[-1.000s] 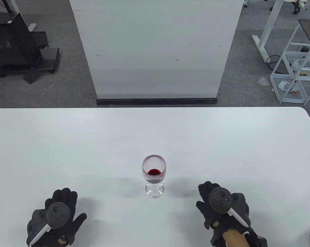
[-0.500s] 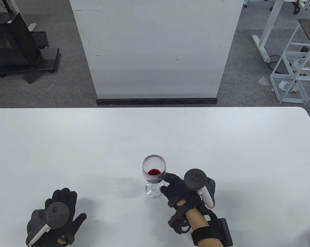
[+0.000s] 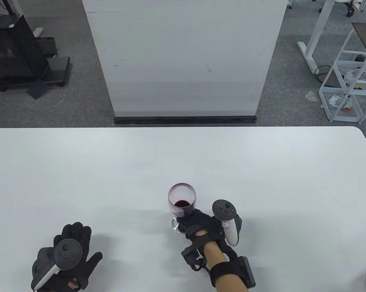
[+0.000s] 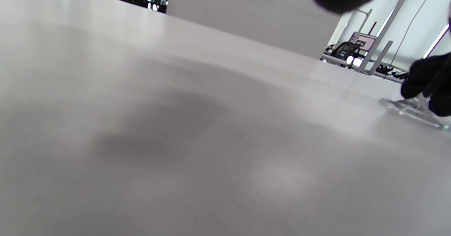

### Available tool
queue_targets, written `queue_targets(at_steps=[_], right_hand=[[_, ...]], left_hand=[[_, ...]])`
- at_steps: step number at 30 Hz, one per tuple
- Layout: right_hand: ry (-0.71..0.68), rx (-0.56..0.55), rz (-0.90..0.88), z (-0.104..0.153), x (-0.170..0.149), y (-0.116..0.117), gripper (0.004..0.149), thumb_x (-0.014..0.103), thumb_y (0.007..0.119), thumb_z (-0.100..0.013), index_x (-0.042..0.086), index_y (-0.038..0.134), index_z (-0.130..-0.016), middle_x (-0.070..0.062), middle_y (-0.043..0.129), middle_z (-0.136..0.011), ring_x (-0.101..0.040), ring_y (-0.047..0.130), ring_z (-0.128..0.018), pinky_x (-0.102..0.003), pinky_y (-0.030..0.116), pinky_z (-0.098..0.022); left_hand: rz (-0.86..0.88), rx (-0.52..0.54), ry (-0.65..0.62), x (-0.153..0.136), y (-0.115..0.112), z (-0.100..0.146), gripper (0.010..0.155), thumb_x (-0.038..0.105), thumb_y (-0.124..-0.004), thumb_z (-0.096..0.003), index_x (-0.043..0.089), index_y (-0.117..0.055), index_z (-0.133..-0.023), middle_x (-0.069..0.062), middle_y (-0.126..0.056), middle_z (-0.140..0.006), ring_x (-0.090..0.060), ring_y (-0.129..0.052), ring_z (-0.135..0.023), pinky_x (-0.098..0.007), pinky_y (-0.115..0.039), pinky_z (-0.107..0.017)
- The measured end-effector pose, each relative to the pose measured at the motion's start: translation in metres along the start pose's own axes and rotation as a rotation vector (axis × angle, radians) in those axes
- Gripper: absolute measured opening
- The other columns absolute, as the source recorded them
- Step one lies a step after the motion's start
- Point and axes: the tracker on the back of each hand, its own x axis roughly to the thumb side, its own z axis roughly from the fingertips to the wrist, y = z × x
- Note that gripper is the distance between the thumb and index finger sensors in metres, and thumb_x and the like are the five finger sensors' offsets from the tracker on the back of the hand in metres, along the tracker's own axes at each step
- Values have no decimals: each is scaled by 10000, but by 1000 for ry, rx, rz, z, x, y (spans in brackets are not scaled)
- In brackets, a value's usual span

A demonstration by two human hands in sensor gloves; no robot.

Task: Shake wine glass on table

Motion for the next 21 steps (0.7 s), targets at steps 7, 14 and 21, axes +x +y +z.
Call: queue_targets(at_steps=[7, 14, 21], right_hand=[[-4, -41, 36, 3, 1, 2, 530, 320, 831, -492, 185, 641, -968, -119, 632, -1039, -304, 861, -711, -430, 776, -464], [-14, -50, 98, 3, 3, 5, 529, 336, 807, -501, 191, 620, -974, -108, 612, -1044, -284, 852, -704, -433, 765, -478], [-5, -42, 65, 4, 0, 2, 533, 355, 792, -510, 197, 598, -981, -107, 590, -1053, -273, 838, -715, -429, 758, -494]], left_hand=[[-3, -4, 3, 0, 0, 0, 803, 601, -593, -460, 293, -123, -1032, 7, 11, -1114, -276, 80, -1024, -471, 12, -731], [-6, -4, 19, 0, 0, -1, 805, 600, -595, -459, 291, -122, -1033, 5, 10, -1115, -277, 77, -1025, -471, 10, -732], [-6, -9, 17, 0, 0, -1, 802, 601, -593, -461, 294, -121, -1032, 6, 14, -1114, -274, 80, -1025, -469, 13, -731]])
